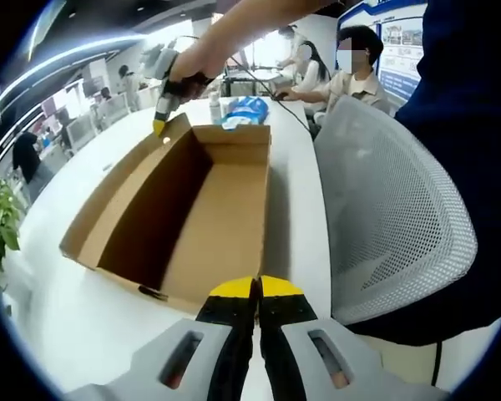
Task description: Operate the shoe box by opening the lid, removing the specified soft item, and placing it in the target area until the item is outside and the box remains undamaged.
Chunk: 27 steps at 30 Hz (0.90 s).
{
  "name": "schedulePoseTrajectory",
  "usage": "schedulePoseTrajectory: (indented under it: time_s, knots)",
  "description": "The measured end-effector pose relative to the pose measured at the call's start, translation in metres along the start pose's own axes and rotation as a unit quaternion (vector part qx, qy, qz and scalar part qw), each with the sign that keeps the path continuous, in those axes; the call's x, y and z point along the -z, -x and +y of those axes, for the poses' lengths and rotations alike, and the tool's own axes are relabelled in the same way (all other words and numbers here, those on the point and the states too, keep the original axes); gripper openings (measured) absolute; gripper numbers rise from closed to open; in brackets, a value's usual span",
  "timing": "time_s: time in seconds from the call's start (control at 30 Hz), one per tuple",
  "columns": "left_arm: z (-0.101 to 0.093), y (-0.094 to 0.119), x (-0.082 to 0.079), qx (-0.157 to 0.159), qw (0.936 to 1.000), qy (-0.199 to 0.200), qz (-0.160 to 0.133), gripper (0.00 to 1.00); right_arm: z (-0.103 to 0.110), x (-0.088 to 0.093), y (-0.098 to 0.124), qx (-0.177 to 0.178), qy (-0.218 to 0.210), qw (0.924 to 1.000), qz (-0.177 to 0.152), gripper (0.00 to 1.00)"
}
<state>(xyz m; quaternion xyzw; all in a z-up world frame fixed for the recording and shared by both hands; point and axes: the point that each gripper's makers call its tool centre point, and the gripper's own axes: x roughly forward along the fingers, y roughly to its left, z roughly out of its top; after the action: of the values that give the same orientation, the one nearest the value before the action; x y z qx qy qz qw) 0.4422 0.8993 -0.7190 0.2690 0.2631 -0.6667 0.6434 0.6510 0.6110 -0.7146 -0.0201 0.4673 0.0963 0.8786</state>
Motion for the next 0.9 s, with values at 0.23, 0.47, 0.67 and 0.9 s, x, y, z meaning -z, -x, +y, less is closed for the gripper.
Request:
schedulePoseTrajectory:
  time_s: [0.23,0.47,0.67,0.9]
  knots:
    - [0.0,-0.001,0.001,-0.002,1.0,0.004,0.002,0.0,0.006,0.0,0.022,0.013,0.015,0.9992,-0.034,0.0]
    - [0.001,-0.001,0.0,-0.006,0.9999,0.011,0.003,0.0,0.012,0.0,0.047,0.031,0.022,0.9965,-0.075,0.0]
    - [0.001,-0.001,0.0,-0.012,0.9997,0.02,0.006,0.0,0.015,-0.004,0.066,0.037,0.017,0.993,-0.111,0.0]
    - [0.001,-0.001,-0.001,-0.018,0.9996,0.023,0.006,0.0,0.012,-0.005,0.081,0.044,0.012,0.9889,-0.141,0.0]
